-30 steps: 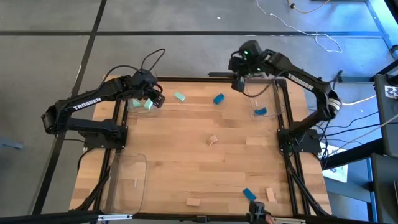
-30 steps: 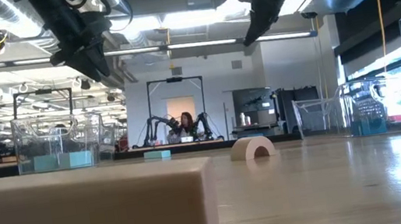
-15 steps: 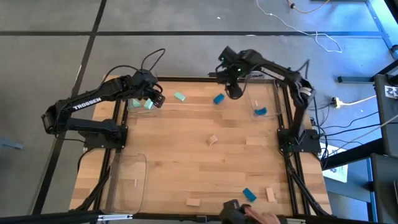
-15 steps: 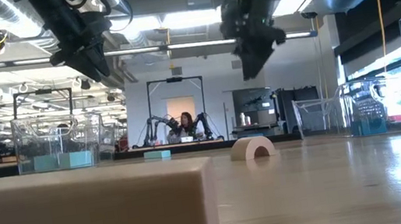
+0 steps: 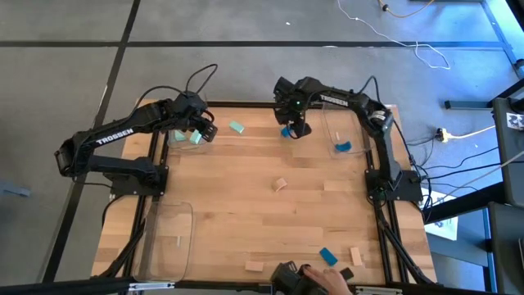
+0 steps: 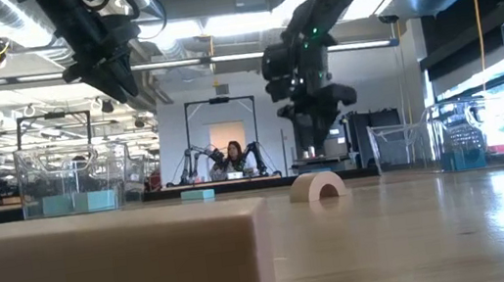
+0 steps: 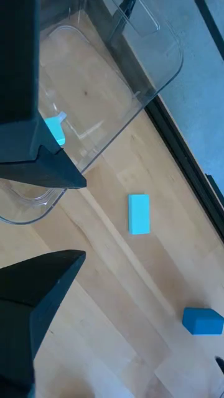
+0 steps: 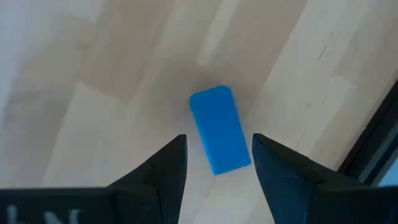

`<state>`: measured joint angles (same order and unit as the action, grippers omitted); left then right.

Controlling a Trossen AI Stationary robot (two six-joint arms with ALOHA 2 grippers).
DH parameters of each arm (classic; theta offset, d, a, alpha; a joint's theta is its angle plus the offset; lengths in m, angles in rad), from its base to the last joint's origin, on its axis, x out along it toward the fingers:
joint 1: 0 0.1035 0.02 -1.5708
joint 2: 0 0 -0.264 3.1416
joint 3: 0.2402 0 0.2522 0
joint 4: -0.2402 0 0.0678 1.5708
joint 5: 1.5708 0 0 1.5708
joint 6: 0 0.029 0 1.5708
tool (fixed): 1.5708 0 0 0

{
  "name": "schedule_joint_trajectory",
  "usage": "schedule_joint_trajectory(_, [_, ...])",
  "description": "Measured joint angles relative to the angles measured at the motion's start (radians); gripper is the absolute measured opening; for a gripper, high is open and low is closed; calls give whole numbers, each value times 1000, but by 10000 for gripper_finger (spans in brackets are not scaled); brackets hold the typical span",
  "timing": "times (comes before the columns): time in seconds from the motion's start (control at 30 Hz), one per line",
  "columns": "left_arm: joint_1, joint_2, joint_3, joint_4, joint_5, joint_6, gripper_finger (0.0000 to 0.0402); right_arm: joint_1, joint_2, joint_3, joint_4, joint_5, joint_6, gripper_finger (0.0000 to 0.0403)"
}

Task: Sort & place blocks by color
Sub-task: Put the top blue block into the top right transparent bin

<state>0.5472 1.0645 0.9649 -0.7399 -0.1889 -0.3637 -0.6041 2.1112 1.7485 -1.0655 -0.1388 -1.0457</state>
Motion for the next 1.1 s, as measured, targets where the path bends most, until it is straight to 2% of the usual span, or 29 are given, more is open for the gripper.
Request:
schedule_joint_trajectory(0.33, [0, 0, 0, 0, 0, -2, 163, 0, 81, 0, 40, 14, -11, 181])
schedule_joint_trajectory(1.1, [0, 0, 0, 0, 0, -3, 163, -33, 81, -10, 37, 5, -38, 181])
